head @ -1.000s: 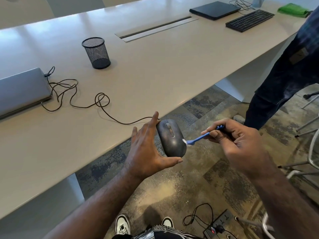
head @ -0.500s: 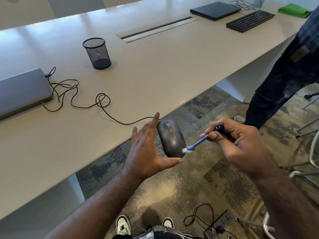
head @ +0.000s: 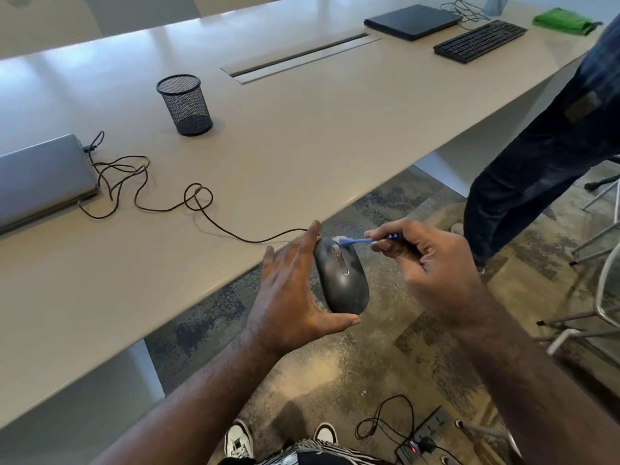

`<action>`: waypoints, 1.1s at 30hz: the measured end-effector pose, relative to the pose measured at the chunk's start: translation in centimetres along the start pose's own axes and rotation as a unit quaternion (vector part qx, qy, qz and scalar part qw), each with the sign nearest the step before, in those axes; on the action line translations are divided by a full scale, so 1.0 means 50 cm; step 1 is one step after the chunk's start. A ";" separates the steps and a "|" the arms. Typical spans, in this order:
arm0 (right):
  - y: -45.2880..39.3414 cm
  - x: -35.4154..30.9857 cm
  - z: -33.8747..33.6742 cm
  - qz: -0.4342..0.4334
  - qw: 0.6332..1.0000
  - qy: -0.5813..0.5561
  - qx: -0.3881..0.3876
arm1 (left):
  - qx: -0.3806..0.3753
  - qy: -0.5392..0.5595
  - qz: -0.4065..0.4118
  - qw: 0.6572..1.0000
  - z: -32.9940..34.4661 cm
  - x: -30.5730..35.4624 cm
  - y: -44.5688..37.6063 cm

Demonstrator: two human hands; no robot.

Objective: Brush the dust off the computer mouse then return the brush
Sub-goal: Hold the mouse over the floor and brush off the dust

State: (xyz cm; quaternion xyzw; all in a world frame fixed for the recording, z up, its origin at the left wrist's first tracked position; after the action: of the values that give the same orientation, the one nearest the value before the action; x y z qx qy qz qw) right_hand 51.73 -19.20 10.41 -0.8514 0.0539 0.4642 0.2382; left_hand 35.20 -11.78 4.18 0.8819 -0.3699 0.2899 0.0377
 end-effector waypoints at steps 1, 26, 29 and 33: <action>0.002 -0.002 0.001 0.000 1.000 0.007 -0.007 | 0.000 -0.004 -0.002 1.000 -0.001 -0.003 0.001; -0.017 -0.064 -0.002 -0.044 0.999 0.033 -0.002 | -0.002 -0.052 0.012 0.999 -0.004 0.009 0.018; -0.014 -0.075 0.023 -0.053 0.996 0.060 -0.042 | 0.003 -0.045 0.010 0.999 -0.003 0.014 0.015; -0.007 -0.095 0.035 -0.071 0.992 0.063 -0.078 | -0.003 -0.048 0.005 0.999 0.001 0.011 0.017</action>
State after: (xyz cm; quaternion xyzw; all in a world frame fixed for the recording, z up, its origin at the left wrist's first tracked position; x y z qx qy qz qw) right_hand 47.80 -18.72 13.60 -0.8966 -0.0277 0.3943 0.1997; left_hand 34.98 -12.77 4.32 0.8929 -0.3767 0.2459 0.0213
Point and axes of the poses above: each hand's wrist, its own y-axis away from the middle knuckle, its own z-axis out of the palm, x = y × z, the point moved 9 cm from there along -y, towards the middle knuckle, and after that the axes turned 8 degrees about -y, right-handed, at the moved point
